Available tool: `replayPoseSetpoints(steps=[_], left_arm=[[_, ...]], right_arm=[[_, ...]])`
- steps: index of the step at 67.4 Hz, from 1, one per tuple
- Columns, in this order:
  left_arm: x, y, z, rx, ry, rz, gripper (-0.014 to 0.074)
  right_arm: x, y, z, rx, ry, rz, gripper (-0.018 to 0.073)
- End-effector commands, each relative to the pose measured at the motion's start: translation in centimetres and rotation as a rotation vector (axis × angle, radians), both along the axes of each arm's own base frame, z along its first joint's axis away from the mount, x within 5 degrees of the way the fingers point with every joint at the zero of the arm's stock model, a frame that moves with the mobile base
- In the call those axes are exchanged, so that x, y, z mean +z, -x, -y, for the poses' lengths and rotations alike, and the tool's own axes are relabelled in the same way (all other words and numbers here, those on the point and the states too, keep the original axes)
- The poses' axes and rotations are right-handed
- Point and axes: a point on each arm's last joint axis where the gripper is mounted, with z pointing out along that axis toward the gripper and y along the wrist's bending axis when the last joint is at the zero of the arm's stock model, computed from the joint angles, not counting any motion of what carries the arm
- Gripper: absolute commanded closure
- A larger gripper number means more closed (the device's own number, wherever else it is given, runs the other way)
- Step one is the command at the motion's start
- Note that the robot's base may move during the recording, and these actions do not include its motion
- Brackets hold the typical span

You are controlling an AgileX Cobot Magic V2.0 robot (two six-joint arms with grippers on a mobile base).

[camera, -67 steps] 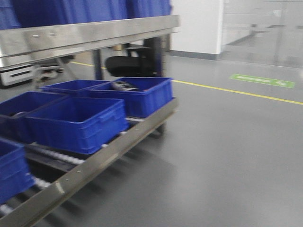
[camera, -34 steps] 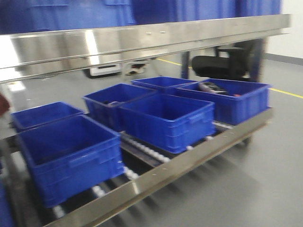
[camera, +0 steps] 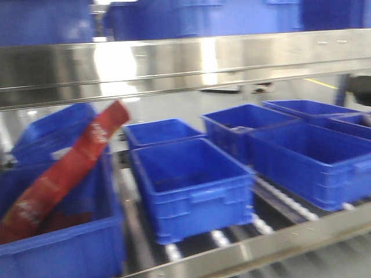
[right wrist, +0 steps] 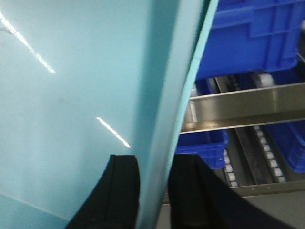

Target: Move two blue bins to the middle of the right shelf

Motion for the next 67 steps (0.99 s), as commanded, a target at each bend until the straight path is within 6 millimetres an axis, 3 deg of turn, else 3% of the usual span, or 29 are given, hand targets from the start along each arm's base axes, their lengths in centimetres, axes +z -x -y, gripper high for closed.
replayPoseSetpoints(steps=[1,67], left_arm=[[2.75,0.66,0.0,0.003,0.119,0.191,0.0708],[2.75,0.66,0.0,0.003,0.119,0.191,0.0708]], right_arm=[[1.2,0.5,0.08,0.019,-0.017,0.077,0.0713],[1.2,0.5,0.08,0.019,-0.017,0.077,0.0713]])
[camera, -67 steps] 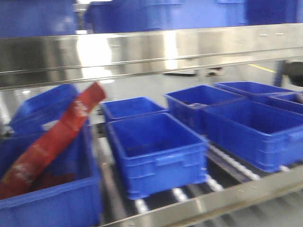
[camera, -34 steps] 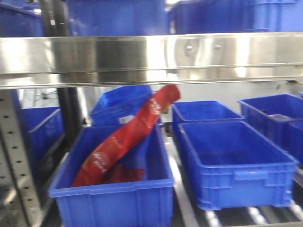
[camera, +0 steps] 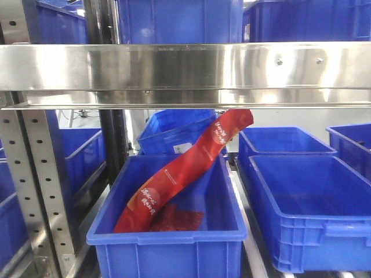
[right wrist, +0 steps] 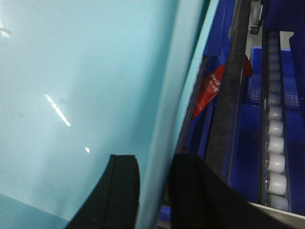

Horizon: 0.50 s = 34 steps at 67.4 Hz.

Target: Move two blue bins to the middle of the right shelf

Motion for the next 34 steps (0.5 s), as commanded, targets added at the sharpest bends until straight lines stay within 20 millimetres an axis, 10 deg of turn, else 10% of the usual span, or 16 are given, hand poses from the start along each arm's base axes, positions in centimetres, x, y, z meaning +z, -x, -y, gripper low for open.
replayPoseSetpoints(steps=[1,34], left_arm=[[2.76,0.66,0.01,0.002,0.121,0.192,0.0708],[2.76,0.66,0.01,0.002,0.121,0.192,0.0708]], right_arm=[[1.2,0.5,0.08,0.019,-0.017,0.077,0.0713],[1.2,0.5,0.08,0.019,-0.017,0.077,0.0713]])
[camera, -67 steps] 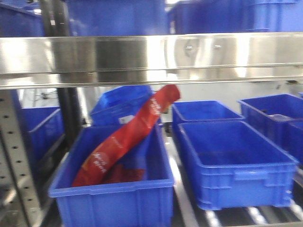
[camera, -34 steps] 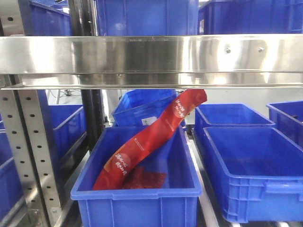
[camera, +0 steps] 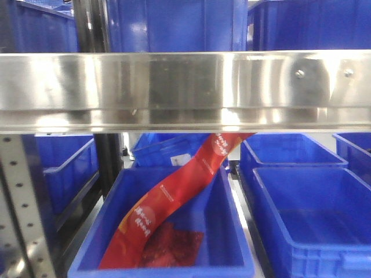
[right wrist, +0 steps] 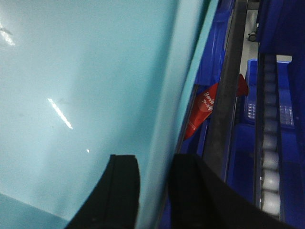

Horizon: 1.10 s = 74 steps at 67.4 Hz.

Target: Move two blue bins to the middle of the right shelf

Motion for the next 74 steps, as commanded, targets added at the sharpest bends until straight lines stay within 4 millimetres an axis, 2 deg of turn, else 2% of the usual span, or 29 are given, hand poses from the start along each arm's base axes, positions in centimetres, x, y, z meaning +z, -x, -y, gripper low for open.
replayPoseSetpoints(steps=[1,74], left_arm=[[2.76,0.66,0.01,0.002,0.121,0.192,0.0708],[2.74,0.59,-0.23,0.018,0.091,0.201,0.0708]], right_arm=[[1.2,0.5,0.08,0.019,-0.017,0.077,0.0713],[1.2,0.5,0.08,0.019,-0.017,0.077,0.0713]])
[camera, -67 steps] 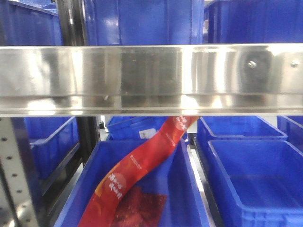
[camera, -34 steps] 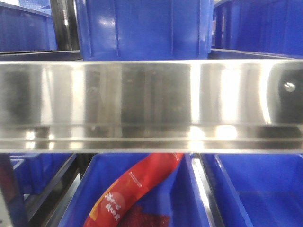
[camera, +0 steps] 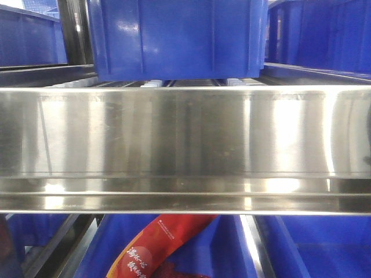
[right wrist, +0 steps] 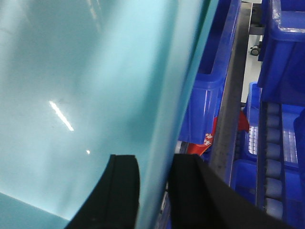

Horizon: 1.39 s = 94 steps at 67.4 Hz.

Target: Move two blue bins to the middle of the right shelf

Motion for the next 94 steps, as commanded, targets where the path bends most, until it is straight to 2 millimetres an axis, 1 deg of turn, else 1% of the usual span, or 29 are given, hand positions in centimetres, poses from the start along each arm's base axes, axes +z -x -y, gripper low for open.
replayPoseSetpoints(steps=[1,82,89,94], left_arm=[[2.74,0.61,-0.17,0.012,0.099,0.199,0.0708],[2.74,0.61,-0.17,0.012,0.099,0.199,0.0708],[2.62,0.63,-0.16,0.011,0.095,0.186,0.0708],[2.18,0.81,0.02,-0.005,0.104,0.129,0.0708]], right_arm=[[1.2,0.5,0.09,0.018,-0.016,0.078,0.0713],[1.2,0.5,0.09,0.018,-0.016,0.078,0.0713],[1.2,0.5,0.09,0.018,-0.016,0.078,0.0713],[1.05,0.58,0.1,0.021,-0.009,0.061,0.0713]])
